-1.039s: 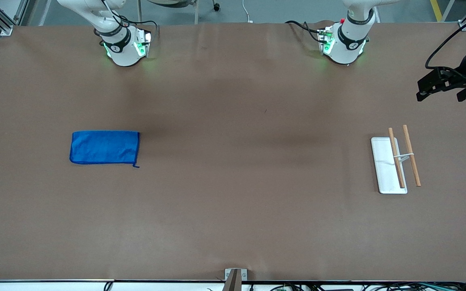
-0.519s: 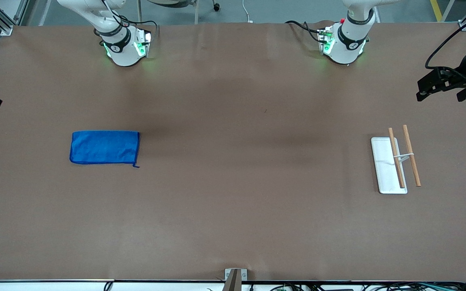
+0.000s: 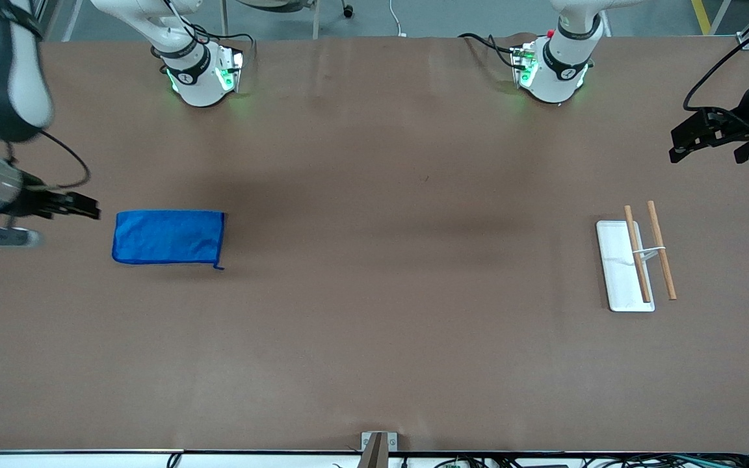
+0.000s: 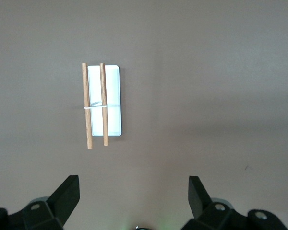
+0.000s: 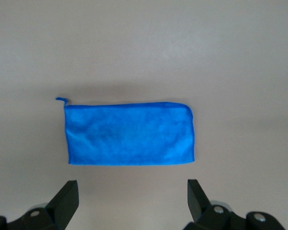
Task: Right arm passes towel to left arm to hang
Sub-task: 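Reach the right gripper down to the blue towel's edge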
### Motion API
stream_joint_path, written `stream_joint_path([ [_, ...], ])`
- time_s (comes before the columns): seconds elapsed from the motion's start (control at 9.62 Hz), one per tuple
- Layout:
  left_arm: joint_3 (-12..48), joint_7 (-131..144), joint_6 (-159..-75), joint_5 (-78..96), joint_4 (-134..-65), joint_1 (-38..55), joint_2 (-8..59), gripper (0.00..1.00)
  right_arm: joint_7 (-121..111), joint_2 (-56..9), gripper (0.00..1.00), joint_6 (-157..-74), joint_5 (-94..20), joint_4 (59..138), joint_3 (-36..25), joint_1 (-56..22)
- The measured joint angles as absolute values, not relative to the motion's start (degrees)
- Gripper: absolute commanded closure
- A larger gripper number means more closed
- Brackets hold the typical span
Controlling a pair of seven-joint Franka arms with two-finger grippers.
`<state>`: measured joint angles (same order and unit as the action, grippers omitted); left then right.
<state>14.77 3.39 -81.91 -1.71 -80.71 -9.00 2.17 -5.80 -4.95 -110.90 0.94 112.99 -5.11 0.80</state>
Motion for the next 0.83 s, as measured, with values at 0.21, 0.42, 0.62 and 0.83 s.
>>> stream_joint_path([
  [0.21, 14.8, 3.4, -81.9, -1.7, -80.7, -9.0, 2.2, 0.00, -7.7, -5.3, 0.00, -126.8, 1.0, 126.1, -5.4, 1.1],
  [0.42, 14.8, 3.4, -81.9, -1.6, -80.7, -9.0, 2.2, 0.00, -8.8, -6.5, 0.00, -137.9, 1.0, 134.2, -5.5, 1.6],
  [0.62, 14.8, 3.4, -81.9, -1.6, -80.7, -9.0, 2.2, 0.00, -9.2, -9.7, 0.00, -146.5, 1.0, 137.3, -5.5, 1.8],
  [0.83, 14.9, 3.4, -81.9, -1.6, -80.7, -8.9, 2.2, 0.00, -9.8, -13.5, 0.00, -151.0, 1.0, 137.9, -5.5, 2.0],
])
